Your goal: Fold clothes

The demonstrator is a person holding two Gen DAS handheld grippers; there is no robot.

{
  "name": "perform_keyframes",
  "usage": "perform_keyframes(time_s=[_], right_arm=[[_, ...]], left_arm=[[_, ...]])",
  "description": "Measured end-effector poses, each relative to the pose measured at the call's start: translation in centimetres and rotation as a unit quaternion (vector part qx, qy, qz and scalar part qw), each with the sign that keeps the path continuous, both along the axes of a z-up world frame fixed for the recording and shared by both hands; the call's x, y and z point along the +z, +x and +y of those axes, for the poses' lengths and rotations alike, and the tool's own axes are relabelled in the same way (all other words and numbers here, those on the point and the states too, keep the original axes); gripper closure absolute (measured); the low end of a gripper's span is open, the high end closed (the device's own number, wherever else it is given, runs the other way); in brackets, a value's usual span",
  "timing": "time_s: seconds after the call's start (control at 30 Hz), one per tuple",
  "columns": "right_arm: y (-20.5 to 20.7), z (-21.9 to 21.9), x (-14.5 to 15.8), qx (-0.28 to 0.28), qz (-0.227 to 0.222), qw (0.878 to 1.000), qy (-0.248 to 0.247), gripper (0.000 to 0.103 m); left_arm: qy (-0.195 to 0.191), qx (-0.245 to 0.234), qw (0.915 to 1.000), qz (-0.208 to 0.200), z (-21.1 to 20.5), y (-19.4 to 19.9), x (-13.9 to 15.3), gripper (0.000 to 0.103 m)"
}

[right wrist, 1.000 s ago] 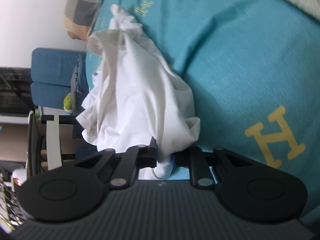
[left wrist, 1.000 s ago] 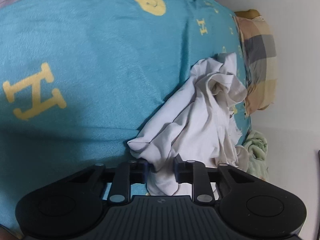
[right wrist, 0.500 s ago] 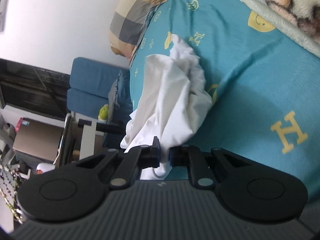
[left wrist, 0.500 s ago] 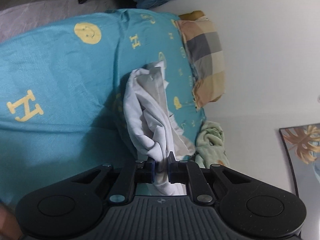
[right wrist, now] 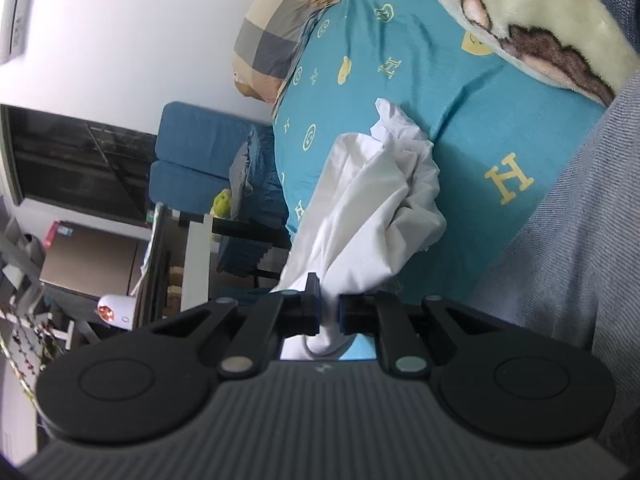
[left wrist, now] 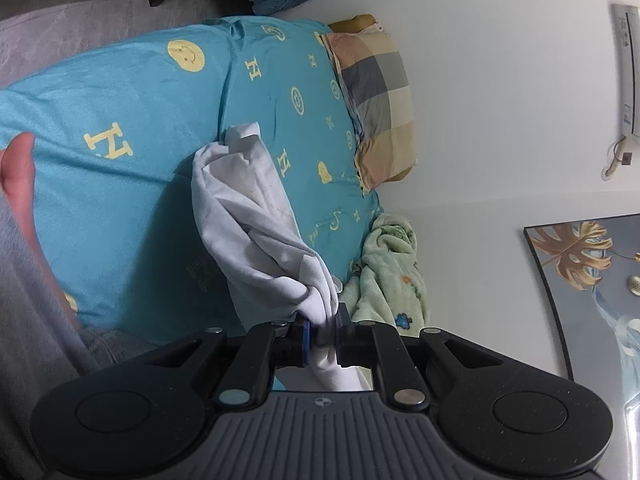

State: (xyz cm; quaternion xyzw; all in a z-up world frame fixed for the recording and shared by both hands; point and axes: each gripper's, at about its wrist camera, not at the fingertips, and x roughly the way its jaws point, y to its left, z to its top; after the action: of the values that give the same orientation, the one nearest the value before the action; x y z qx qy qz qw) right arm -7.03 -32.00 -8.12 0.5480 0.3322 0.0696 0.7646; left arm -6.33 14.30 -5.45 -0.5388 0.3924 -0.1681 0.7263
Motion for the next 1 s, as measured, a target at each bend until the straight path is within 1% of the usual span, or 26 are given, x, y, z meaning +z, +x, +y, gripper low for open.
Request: perform_keyframes(time_s=[0.1,0.2,0.37,0.43,0.57,0.7,0.8,0.87,0.93,1.0], right_arm=[[1.9,-0.2,0.2,-0.007,0.003,1.0,0.019,0.092],[5.0,-0.2,0.7,-0.014,0.001,1.0,0.028,0.092],[11.7,-0.6,0.1,-0.037,0.028,0.998,0.046,0.092],[14.4,-0.7,-0.3,-0.044,0.039,0.997,0.048,0.092],[19.9,-1.0,-2.3,-0.049,0.065,0.996,0.046,0.092],[24.6,-1.3,-5.5,-0.042,0.088,0.994,0.044,0.091],[26.7,-1.4,-8.2,-0.028,0.103,0.993,0.044,0.091],[27.4,-1.4,-9.3,-0.01,0.111,0.993,0.029,0.091],[27.6,-1.5,-10.1,0.002,0.113,0.993,0.024,0.09],[27.6,-1.6,-10.0,0.012,0.105,0.994,0.021,0.09]], left_arm=[[-0.007,0.013,0.9999,0.006,-0.1,2.3,0.3,0.091],[-0.014,0.027,0.9995,0.012,-0.2,4.6,0.6,0.091],[-0.011,0.042,0.9986,0.029,-1.6,12.3,0.0,0.09],[-0.001,0.043,0.9984,0.035,-2.2,15.8,-0.4,0.09],[0.021,0.041,0.9976,0.051,-3.1,22.0,-2.2,0.09],[0.044,0.035,0.9963,0.065,-3.4,26.8,-5.5,0.09],[0.057,0.026,0.9954,0.072,-3.4,28.2,-7.3,0.09],[0.065,0.021,0.9947,0.076,-3.3,29.0,-8.6,0.09],[0.074,0.016,0.9939,0.081,-3.3,29.9,-9.8,0.09],[0.091,0.01,0.9933,0.071,-3.7,29.9,-9.5,0.09]])
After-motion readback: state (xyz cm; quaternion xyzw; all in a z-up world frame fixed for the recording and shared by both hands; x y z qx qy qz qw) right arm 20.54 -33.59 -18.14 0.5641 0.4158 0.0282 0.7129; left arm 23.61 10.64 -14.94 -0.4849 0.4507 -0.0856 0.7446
